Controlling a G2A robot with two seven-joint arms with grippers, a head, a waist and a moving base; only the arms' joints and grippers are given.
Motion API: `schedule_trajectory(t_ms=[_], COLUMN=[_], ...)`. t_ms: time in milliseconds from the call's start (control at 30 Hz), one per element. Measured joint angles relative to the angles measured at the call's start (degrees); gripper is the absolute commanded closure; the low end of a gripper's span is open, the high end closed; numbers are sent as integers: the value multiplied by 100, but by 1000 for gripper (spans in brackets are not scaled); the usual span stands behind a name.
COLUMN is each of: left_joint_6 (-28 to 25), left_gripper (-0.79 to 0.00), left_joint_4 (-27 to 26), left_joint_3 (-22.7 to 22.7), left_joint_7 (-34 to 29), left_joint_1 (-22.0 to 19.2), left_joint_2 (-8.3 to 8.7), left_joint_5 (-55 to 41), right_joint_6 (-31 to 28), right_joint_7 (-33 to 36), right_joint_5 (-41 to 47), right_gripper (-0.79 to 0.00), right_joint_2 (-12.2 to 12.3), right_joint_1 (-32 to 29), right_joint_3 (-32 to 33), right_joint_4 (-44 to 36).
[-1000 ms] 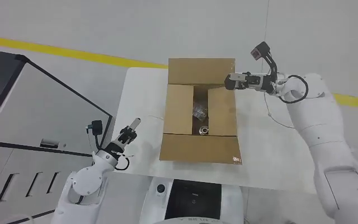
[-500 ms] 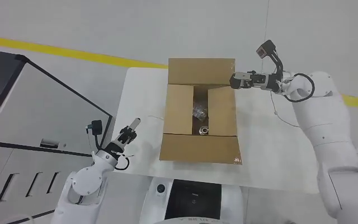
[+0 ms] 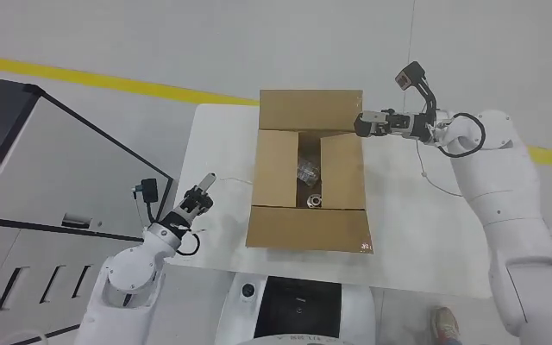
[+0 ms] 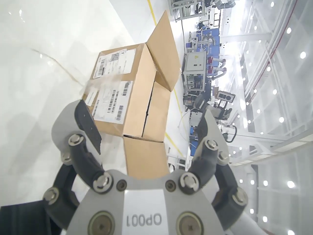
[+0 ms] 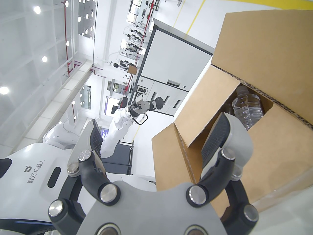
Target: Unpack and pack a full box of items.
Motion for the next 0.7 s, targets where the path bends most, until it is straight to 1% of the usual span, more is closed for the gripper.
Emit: schedule_trajectory(t_ms=[100, 167, 233, 300, 333, 433, 700], left_joint_6=[7, 100, 141, 67, -34, -134, -126], left_gripper=[-785, -785, -785, -785, -785, -785, -785], left_joint_4=[60, 9, -85, -117, -48, 57, 50], left_joint_3=[-37, -145, -284, -396, -459, -505, -500], left_joint_7=[-282, -705, -1117, -1406, -1562, -1662, -1650], left_joint_1=[111, 218, 356, 486, 557, 594, 589], left_joint_2=[20, 51, 92, 126, 146, 162, 160], left_joint_5=[-118, -299, -262, -150, -65, 17, 10], right_joint_6=[0, 0, 0, 0, 0, 0, 0], right_joint_7=[0, 0, 0, 0, 0, 0, 0], right_joint_5=[0, 0, 0, 0, 0, 0, 0], right_gripper=[-785, -785, -785, -785, -785, -785, -785], right_joint_2=[0, 0, 0, 0, 0, 0, 0], right_joint_1=[0, 0, 0, 0, 0, 0, 0], right_joint_3=[0, 0, 0, 0, 0, 0, 0], right_joint_4=[0, 0, 0, 0, 0, 0, 0])
